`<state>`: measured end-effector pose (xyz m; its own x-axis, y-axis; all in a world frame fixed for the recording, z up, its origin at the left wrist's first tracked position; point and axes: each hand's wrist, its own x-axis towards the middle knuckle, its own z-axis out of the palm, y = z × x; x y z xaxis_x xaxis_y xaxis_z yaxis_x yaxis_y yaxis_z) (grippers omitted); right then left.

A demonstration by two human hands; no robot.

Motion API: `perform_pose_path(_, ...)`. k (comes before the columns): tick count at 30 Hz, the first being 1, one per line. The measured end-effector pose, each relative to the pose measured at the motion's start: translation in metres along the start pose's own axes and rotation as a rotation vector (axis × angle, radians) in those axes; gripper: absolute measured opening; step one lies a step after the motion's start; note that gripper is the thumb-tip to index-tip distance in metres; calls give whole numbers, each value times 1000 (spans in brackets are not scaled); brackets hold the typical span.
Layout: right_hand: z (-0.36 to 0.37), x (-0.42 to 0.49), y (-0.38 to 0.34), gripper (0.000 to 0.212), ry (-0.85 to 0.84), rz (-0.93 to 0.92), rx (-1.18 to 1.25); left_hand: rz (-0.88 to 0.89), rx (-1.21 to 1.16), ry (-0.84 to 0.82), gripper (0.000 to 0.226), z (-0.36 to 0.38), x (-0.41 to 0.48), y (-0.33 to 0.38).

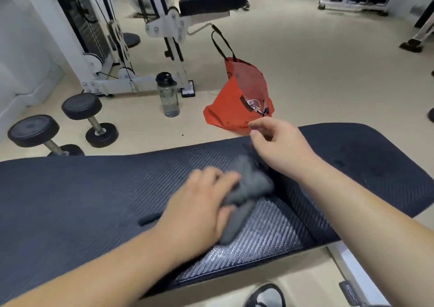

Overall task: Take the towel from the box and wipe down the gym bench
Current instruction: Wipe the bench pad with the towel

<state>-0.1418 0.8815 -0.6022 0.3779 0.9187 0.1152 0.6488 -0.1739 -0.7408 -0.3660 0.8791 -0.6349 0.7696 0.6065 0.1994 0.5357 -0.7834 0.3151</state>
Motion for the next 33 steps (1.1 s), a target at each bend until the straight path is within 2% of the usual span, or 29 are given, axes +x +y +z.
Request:
perform_pose_path(2, 3, 1, -1, 19, 7, -17, 15, 211, -39, -149, 51, -8, -3, -16)
perform_pose_path(3, 4, 1, -2, 17, 1, -25, 15, 210, 10, -166, 52, -7, 3, -31)
perform_pose_path(4, 4, 0, -2, 16, -9, -31, 10, 113, 59, -132, 53, -5, 11, -46)
perform_pose_path(7, 3, -3, -3, 20, -53, -22, -17, -463, 158, 103, 50, 2, 26, -55)
perform_pose_path(8, 3, -3, -3, 21, -59, -23, -20, -521, 193, 136, 49, 6, 23, -39)
perform_pose_path(9, 2, -4, -4, 21, -60, -29, -24, -474, 185, 138, 49, 10, 15, -18)
perform_pose_path(11, 3, -4, -7, 21, -59, -49, -41, -132, 50, 44, 49, 9, -11, 13)
perform_pose_path(13, 4, -6, -11, 21, -77, -60, -57, 151, -1, -99, 51, -1, -22, 6)
perform_pose_path(14, 4, -8, -13, 21, -86, -61, -66, 189, 42, -111, 52, -3, -18, -9)
perform_pose_path(15, 3, -10, -14, 21, -92, -66, -75, 114, 87, -85, 52, -3, -12, -24)
perform_pose_path(18, -3, -16, -20, 23, -94, -66, -82, -438, 115, 117, 49, -4, 2, -39)
perform_pose_path(19, -4, -17, -22, 25, -106, -57, -88, -513, 123, 158, 47, 0, 1, -29)
perform_pose_path(21, -4, -20, -26, 33, -170, -23, -156, -455, 103, 140, 45, 4, -9, 1)
perform_pose_path(24, -1, -27, -33, 38, -313, 82, -263, -296, 34, -27, 44, -6, -21, 17)
perform_pose_path(28, -2, -36, -39, 32, -349, 151, -145, -480, -53, -79, 61, -26, -10, -6)
perform_pose_path(33, 1, -49, -39, 28, -347, 122, -95, -570, -290, -15, 45, -18, -12, 22)
